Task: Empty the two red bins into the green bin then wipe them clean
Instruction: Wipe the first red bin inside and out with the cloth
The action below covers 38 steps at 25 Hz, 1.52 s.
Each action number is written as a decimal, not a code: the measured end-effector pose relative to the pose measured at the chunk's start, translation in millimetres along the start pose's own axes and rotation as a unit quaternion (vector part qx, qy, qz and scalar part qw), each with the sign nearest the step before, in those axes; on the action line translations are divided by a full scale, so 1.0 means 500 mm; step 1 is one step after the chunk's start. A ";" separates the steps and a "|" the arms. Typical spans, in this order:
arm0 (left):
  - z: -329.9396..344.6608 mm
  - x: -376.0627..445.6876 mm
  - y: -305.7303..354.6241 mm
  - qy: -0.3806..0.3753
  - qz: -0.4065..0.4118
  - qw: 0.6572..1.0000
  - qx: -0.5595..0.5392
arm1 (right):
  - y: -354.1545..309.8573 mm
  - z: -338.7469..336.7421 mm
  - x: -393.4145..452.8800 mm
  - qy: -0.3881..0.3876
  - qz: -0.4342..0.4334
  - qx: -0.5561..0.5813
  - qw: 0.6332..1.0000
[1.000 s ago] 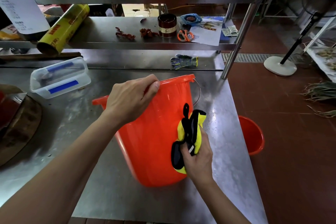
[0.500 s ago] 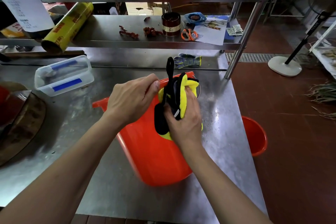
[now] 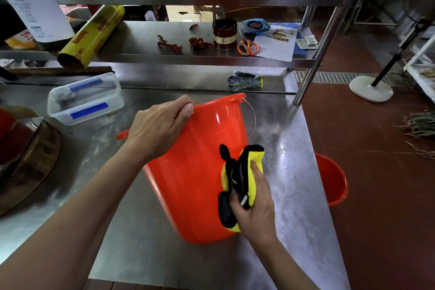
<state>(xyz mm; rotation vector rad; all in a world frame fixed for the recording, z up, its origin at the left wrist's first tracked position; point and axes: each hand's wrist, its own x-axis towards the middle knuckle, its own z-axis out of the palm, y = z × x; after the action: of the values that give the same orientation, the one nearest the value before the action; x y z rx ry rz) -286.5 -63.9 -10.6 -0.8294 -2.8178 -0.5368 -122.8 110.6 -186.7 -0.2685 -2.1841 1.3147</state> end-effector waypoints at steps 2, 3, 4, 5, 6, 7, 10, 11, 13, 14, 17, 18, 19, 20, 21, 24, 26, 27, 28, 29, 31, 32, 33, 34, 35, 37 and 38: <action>-0.004 -0.001 -0.002 -0.011 0.000 1.000 0.000 | 0.024 -0.010 -0.034 -0.008 0.020 0.001 1.000; -0.004 -0.002 0.000 -0.017 0.002 1.000 0.001 | 0.034 -0.014 -0.047 -0.012 0.029 0.001 1.000; -0.004 -0.003 0.001 -0.020 0.005 1.000 0.001 | 0.041 -0.017 -0.056 -0.014 0.035 0.003 0.999; -0.005 -0.004 0.003 -0.024 0.010 1.000 0.000 | 0.044 -0.020 -0.059 -0.015 0.037 0.005 0.999; -0.007 -0.005 0.001 -0.031 0.014 0.999 -0.003 | 0.044 -0.020 -0.059 -0.016 0.037 0.005 0.999; -0.011 -0.004 -0.003 -0.042 0.017 0.999 -0.009 | 0.042 -0.020 -0.056 -0.017 0.036 0.002 0.999; -0.027 0.000 -0.019 -0.104 0.001 0.993 -0.060 | 0.036 -0.024 -0.041 -0.020 0.032 -0.006 0.999; -0.034 0.000 -0.020 -0.115 0.001 0.990 -0.081 | 0.037 -0.024 -0.040 -0.023 0.026 -0.009 0.999; -0.041 0.002 -0.015 -0.109 0.013 0.989 -0.097 | 0.036 -0.023 -0.043 -0.029 0.021 -0.012 0.999; -0.040 0.006 -0.010 -0.097 0.018 0.991 -0.086 | 0.034 -0.021 -0.046 -0.030 0.022 -0.015 0.999; -0.031 0.017 0.004 -0.068 -0.006 0.996 -0.051 | 0.023 -0.011 -0.055 -0.025 0.014 -0.030 0.999; -0.030 0.018 0.010 -0.058 -0.017 0.997 -0.042 | 0.019 -0.007 -0.057 -0.023 0.009 -0.035 0.999; -0.029 0.018 0.017 -0.052 -0.023 0.998 -0.029 | 0.014 -0.003 -0.059 -0.022 0.002 -0.038 0.999; -0.028 0.015 0.025 -0.052 -0.026 0.998 -0.012 | 0.010 0.001 -0.061 -0.023 -0.007 -0.043 0.999; -0.029 0.013 0.033 -0.058 -0.030 0.998 0.005 | 0.008 0.004 -0.066 -0.026 -0.021 -0.052 0.998; -0.035 0.013 0.049 -0.091 -0.057 0.994 0.024 | 0.017 0.015 -0.093 -0.032 -0.083 -0.093 0.992; -0.035 0.015 0.061 -0.100 -0.075 0.992 0.030 | 0.021 0.018 -0.107 -0.037 -0.099 -0.105 0.989; -0.032 0.018 0.069 -0.091 -0.082 0.992 0.035 | 0.020 0.018 -0.112 -0.039 -0.102 -0.107 0.988; -0.027 0.022 0.078 -0.074 -0.087 0.992 0.045 | 0.017 0.019 -0.115 -0.041 -0.105 -0.109 0.988; -0.021 0.025 0.088 -0.050 -0.089 0.993 0.062 | 0.013 0.020 -0.119 -0.043 -0.109 -0.110 0.987; -0.008 0.031 0.101 -0.017 -0.102 0.990 0.091 | 0.004 0.021 -0.125 -0.046 -0.110 -0.104 0.987; -0.002 0.032 0.103 -0.012 -0.110 0.989 0.100 | 0.001 0.019 -0.126 -0.047 -0.108 -0.101 0.988; 0.003 0.032 0.102 -0.013 -0.108 0.988 0.111 | 0.000 0.017 -0.125 -0.048 -0.106 -0.099 0.988; 0.008 0.030 0.100 -0.016 -0.095 0.988 0.123 | -0.001 0.015 -0.124 -0.050 -0.105 -0.099 0.988; 0.009 0.027 0.096 -0.022 -0.081 0.988 0.127 | 0.000 0.015 -0.123 -0.053 -0.108 -0.100 0.988; 0.002 0.023 0.087 -0.041 -0.069 0.992 0.100 | 0.003 0.015 -0.124 -0.058 -0.109 -0.098 0.987; -0.002 0.022 0.084 -0.047 -0.073 0.993 0.080 | 0.004 0.014 -0.124 -0.057 -0.103 -0.090 0.989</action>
<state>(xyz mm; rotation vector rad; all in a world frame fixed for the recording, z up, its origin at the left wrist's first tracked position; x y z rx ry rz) -272.7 -25.6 5.2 -0.6372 -2.9753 -0.2909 -76.3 78.5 -213.5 -0.0343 -2.3600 1.0440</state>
